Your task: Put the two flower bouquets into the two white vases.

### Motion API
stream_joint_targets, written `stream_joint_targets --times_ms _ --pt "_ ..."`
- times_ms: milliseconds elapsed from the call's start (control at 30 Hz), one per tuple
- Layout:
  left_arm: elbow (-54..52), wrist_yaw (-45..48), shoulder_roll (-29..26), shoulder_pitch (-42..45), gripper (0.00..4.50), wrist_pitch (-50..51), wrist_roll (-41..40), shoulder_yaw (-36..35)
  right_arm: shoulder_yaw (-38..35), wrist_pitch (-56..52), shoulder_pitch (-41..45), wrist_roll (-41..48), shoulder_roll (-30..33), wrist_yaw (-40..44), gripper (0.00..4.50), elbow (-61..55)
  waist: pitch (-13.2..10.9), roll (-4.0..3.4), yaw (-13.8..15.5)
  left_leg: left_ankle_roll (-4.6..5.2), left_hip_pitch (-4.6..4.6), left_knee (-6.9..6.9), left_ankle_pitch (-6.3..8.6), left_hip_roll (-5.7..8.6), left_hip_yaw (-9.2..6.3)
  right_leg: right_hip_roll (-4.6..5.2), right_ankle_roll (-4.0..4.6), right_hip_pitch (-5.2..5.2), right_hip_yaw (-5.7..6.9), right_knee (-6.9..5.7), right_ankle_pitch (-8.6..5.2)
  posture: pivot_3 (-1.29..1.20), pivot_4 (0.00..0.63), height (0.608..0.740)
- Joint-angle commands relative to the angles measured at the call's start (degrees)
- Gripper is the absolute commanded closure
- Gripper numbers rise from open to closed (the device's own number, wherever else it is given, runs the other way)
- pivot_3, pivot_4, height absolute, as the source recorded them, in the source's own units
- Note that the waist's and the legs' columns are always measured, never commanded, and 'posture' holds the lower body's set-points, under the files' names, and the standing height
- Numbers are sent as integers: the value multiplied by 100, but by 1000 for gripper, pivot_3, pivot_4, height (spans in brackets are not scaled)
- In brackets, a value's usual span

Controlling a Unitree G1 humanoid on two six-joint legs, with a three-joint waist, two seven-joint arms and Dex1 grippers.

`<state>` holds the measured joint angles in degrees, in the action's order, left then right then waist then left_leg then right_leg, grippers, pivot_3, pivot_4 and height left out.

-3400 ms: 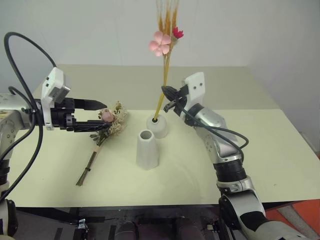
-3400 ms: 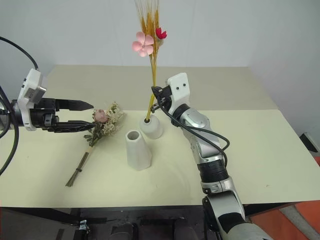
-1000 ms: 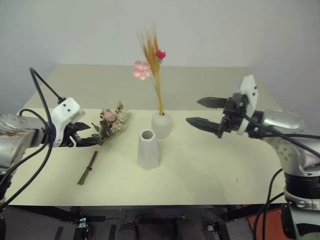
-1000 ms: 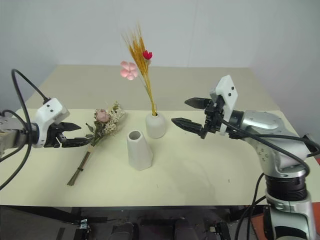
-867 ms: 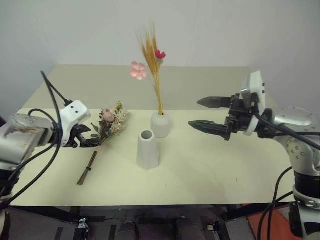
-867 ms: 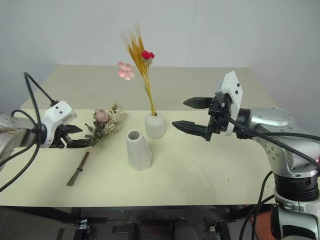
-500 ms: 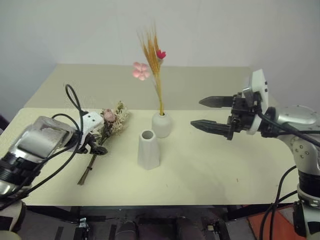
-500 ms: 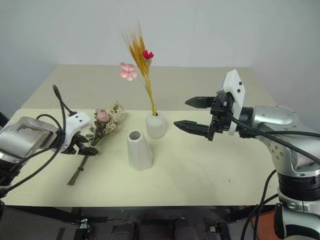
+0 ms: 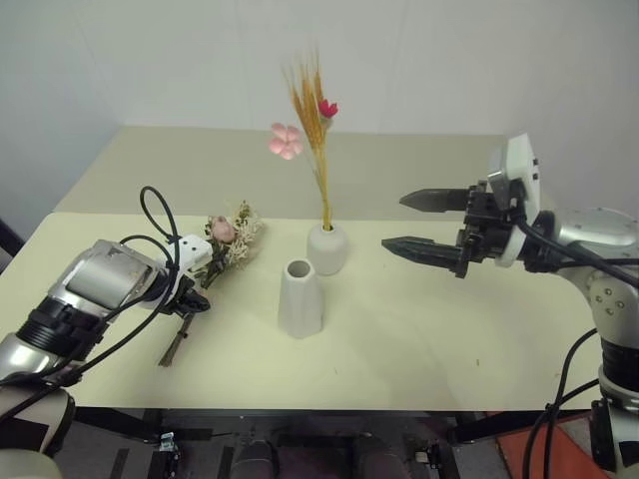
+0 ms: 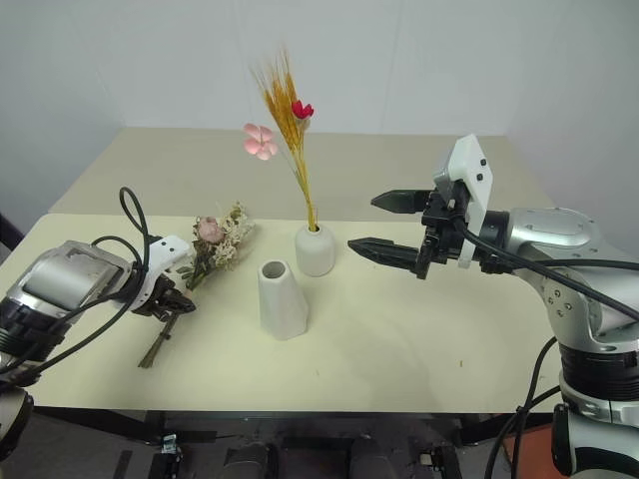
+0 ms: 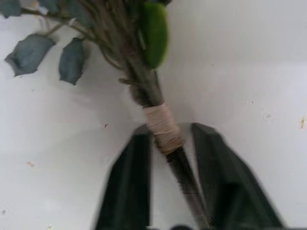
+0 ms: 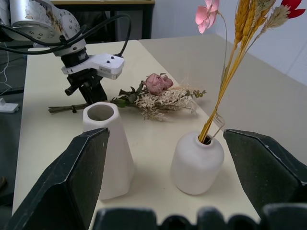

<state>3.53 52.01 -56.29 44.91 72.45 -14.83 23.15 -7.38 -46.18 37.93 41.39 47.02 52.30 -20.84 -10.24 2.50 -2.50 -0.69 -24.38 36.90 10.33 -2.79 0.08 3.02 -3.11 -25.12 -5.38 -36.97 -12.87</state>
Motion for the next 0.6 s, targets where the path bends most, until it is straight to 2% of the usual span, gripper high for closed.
stream_joint_targets --times_ms 33,133,233,333,433,500,600 --pt "1 -26 -34 -39 4404 -18 41 -172 -128 72 72 13 122 6 0 -72 0 0 0 0 0 0 0 0 0 0 0 0 0 0 0 0 150 740" --pt "13 -218 22 -118 4418 8 54 -418 -99 96 69 -12 133 18 0 -44 0 0 -6 0 1 0 0 0 0 0 0 0 -1 -1 0 0 150 740" --pt "134 -652 177 -202 4418 -123 42 -1176 -101 126 2 -33 166 59 0 -59 0 0 -1 0 2 0 0 0 -1 0 0 0 0 -4 0 0 150 740" --pt "248 -1105 215 -322 4418 -345 -33 -2350 -145 165 -116 -66 232 89 0 -84 -1 2 -7 0 0 2 0 -1 -3 0 1 0 1 -4 1 0 150 740" --pt "-69 -1546 506 -631 4418 -1011 -290 -3877 -234 169 -267 -45 272 78 0 -125 -1 2 -13 0 1 1 0 -1 -2 1 15 0 0 -1 10 0 150 740" --pt "-476 -1616 824 -645 4418 -1400 -685 -4787 -295 159 -397 -23 298 65 0 -142 -1 2 3 0 0 1 0 0 0 4 28 1 0 1 18 0 150 740" --pt "-1141 -1358 1298 -515 4418 -1869 -1518 -5610 -298 253 -584 -67 391 213 0 -95 -1 4 52 -1 -5 7 0 2 -1 9 32 6 8 2 22 0 150 740"
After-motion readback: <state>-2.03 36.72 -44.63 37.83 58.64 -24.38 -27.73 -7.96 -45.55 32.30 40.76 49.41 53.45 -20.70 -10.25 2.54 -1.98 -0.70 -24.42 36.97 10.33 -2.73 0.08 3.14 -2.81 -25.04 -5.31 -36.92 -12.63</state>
